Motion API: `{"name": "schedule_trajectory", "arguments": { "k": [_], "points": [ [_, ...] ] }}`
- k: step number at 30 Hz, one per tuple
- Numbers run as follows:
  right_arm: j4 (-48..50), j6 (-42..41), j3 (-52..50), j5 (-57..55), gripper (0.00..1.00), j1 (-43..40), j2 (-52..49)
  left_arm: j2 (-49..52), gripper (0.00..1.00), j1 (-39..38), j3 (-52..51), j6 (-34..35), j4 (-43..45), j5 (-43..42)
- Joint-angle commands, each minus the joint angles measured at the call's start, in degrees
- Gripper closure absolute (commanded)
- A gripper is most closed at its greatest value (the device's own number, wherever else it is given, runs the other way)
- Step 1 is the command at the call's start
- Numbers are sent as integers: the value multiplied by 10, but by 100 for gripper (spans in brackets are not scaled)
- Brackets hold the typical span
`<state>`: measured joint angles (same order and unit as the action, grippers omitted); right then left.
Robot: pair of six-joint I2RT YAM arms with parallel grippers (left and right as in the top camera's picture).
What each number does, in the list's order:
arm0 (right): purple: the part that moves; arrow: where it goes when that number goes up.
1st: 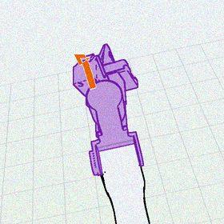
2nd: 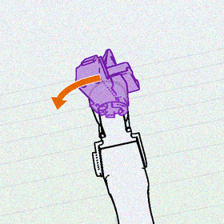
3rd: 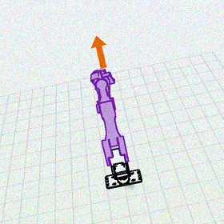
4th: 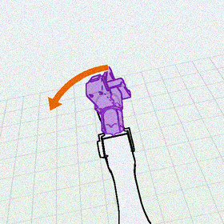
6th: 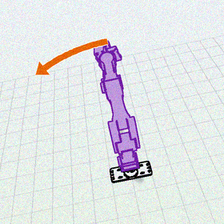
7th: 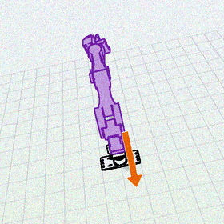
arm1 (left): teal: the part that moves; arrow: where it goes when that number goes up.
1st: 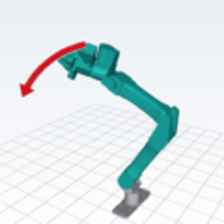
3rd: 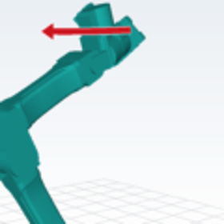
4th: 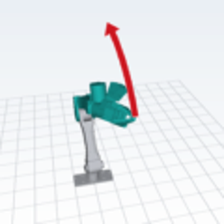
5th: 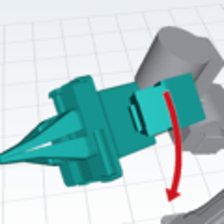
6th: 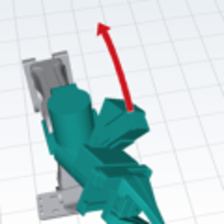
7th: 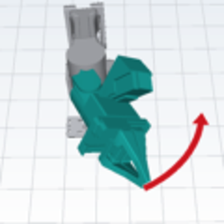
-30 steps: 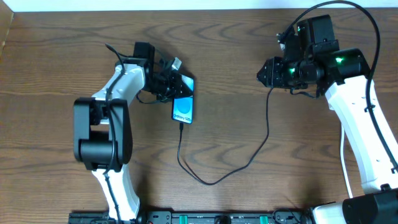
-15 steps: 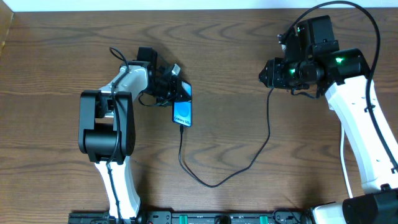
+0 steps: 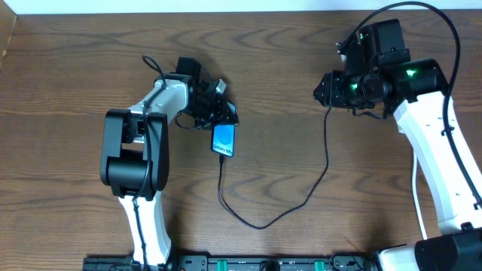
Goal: Plug charger to phone and switch on socket
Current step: 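Lower the connected phone onto the table with the left gripper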
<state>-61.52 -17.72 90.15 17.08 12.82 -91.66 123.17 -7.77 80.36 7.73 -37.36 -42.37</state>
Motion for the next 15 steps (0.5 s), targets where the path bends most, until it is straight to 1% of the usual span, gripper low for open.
{"name": "schedule_trajectory", "arguments": {
  "k": [1,4,8,12,15],
  "points": [
    [0,7,-4,-2,55,0,-1,6,69,-3,-4,1,-8,63],
    [0,7,-4,-3,54,0,-1,6,64,-3,-4,1,-11,82],
    [0,11,-4,-2,54,0,-1,6,63,-3,-4,1,-11,112],
    [0,11,-4,-3,52,0,-1,6,59,-3,-4,1,-12,149],
    [0,11,-4,-2,52,0,-1,6,55,-3,-4,2,-12,158]
  ]
}}
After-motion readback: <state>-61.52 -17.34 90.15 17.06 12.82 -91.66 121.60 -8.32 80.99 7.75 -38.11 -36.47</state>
